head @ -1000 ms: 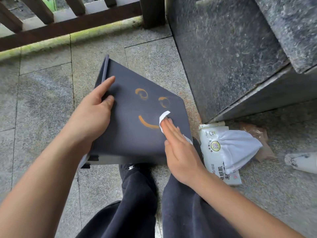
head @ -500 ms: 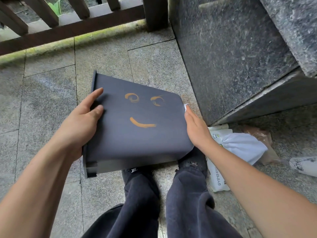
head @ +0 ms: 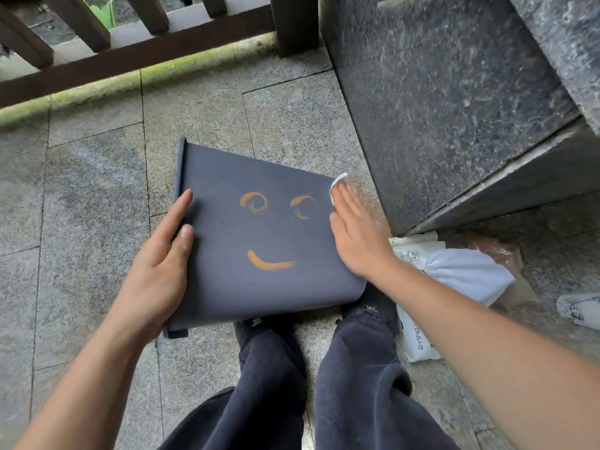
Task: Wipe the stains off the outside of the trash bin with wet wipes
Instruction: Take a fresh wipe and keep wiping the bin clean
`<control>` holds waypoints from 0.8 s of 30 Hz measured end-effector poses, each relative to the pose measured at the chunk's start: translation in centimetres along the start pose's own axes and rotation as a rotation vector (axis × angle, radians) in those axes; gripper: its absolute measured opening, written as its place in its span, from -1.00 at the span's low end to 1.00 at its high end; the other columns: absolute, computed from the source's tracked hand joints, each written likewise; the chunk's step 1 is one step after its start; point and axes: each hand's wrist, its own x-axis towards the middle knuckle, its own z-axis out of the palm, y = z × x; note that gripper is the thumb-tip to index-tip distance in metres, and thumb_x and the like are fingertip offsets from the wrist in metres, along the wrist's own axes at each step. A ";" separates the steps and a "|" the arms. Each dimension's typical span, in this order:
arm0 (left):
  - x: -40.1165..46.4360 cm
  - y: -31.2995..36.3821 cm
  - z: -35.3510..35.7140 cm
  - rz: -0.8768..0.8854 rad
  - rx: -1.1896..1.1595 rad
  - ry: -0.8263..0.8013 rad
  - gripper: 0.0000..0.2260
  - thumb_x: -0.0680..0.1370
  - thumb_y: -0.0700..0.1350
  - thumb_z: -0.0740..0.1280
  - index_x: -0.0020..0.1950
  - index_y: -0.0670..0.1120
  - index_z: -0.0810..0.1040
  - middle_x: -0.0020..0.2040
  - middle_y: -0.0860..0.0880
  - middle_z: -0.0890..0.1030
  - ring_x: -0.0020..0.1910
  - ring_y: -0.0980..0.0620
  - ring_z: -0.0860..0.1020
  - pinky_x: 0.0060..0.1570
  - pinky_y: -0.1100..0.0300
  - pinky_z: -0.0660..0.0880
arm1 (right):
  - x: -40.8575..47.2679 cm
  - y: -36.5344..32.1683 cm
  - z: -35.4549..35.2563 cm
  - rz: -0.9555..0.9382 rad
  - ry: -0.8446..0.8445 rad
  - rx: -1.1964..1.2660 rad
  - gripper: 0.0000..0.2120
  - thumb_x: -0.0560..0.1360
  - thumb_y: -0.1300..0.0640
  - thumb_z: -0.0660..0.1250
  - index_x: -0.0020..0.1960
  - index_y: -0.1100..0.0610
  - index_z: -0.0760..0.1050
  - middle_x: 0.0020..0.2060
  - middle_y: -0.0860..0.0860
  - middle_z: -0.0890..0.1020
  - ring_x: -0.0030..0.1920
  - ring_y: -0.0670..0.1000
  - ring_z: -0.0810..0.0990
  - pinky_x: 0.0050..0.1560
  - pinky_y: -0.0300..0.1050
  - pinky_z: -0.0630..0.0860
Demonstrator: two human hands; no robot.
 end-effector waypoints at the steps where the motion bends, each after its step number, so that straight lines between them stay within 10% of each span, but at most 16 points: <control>1: -0.1 0.0 0.0 0.015 0.029 -0.006 -0.57 0.72 -0.08 0.15 0.38 0.49 0.37 0.34 0.54 0.34 0.42 0.44 0.26 0.44 0.26 0.15 | -1.7 -0.4 0.5 -0.032 0.002 -0.009 -0.46 0.66 0.07 -0.05 0.61 0.18 0.03 0.62 0.08 0.05 0.62 0.02 -0.05 0.60 0.02 -0.07; 6: 0.4 0.8 0.3 0.106 0.164 -0.052 -0.50 0.71 -0.11 0.17 0.45 0.49 0.24 0.33 0.64 0.24 0.41 0.52 0.17 0.28 0.61 0.07 | -9.3 -1.0 2.6 -0.104 -0.027 -0.045 -0.42 0.63 0.03 -0.07 0.62 0.18 -0.01 0.62 0.06 0.00 0.62 -0.05 -0.11 0.60 -0.03 -0.13; 24: 0.6 1.9 1.2 0.155 0.252 -0.062 -0.49 0.71 -0.09 0.17 0.55 0.36 0.15 0.31 0.68 0.19 0.41 0.54 0.14 0.27 0.62 0.04 | 0.0 0.2 0.0 -0.072 0.033 0.111 -0.50 0.70 0.11 -0.06 0.62 0.17 -0.01 0.62 0.04 0.01 0.60 -0.08 -0.09 0.60 -0.03 -0.14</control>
